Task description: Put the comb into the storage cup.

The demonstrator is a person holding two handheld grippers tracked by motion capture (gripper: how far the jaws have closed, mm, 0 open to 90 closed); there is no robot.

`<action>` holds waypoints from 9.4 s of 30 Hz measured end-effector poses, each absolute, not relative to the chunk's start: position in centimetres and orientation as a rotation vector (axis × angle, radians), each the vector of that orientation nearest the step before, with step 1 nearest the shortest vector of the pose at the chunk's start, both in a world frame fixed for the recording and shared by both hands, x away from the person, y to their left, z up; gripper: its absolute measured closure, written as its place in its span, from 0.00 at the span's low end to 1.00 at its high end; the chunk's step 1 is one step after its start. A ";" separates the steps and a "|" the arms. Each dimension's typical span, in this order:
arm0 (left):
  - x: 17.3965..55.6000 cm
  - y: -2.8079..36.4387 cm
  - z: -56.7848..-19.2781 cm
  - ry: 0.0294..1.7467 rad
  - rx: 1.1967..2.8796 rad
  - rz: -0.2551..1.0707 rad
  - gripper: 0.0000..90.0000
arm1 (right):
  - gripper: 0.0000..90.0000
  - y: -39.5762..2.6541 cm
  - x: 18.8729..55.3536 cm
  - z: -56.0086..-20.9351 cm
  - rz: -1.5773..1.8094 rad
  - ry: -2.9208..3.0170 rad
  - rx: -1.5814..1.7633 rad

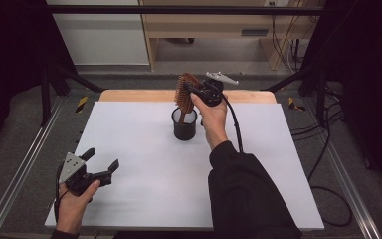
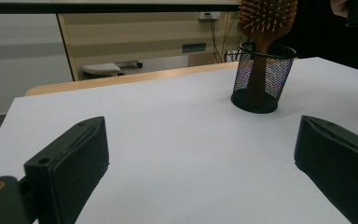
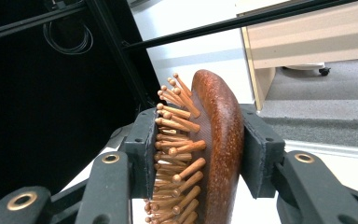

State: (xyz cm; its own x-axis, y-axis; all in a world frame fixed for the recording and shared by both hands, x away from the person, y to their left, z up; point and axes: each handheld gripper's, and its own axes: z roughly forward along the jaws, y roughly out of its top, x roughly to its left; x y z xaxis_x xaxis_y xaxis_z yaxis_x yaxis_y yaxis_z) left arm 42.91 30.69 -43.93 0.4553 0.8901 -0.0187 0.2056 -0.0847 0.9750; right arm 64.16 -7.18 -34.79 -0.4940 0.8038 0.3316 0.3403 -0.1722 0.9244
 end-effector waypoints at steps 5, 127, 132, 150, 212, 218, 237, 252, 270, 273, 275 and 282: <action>42.9 30.6 -43.9 0.981 1.584 0.759 0.04 | 0.58 -7.4 64.3 -34.9 1.695 1.718 1.320; 43.0 30.3 -43.9 0.959 1.604 0.736 0.04 | 0.21 -9.8 65.9 -36.2 1.577 1.794 1.428; 42.9 30.3 -43.9 0.959 1.604 0.736 0.04 | 0.16 -9.8 65.9 -36.2 1.561 1.798 1.429; 42.9 30.3 -43.9 0.959 1.603 0.737 0.04 | 0.11 -10.3 65.5 -35.6 1.535 1.779 1.421; 42.9 30.5 -43.8 0.962 1.591 0.743 0.03 | 0.07 -13.1 62.6 -32.8 1.600 1.688 1.293; 42.9 30.6 -43.8 0.960 1.589 0.744 0.03 | 0.07 -13.9 62.2 -32.5 1.599 1.681 1.286; 42.9 30.7 -43.8 0.963 1.588 0.748 0.03 | 0.06 -16.1 60.0 -31.5 1.532 1.650 1.194; 42.9 31.1 -43.8 0.953 1.581 0.761 0.03 | 0.04 -19.4 56.7 -31.3 1.489 1.598 1.107; 42.8 31.9 -44.0 0.950 1.557 0.779 0.03 | 0.06 -24.8 50.3 -35.5 1.440 1.587 1.109; 42.7 31.9 -43.9 0.929 1.550 0.782 0.02 | 0.06 -25.5 49.3 -36.5 1.433 1.587 1.114; 42.6 31.8 -43.9 0.920 1.547 0.787 0.02 | 0.06 -25.9 48.6 -37.3 1.433 1.588 1.120; 42.5 31.9 -43.9 0.916 1.533 0.783 0.02 | 0.05 -27.2 46.5 -39.4 1.420 1.590 1.117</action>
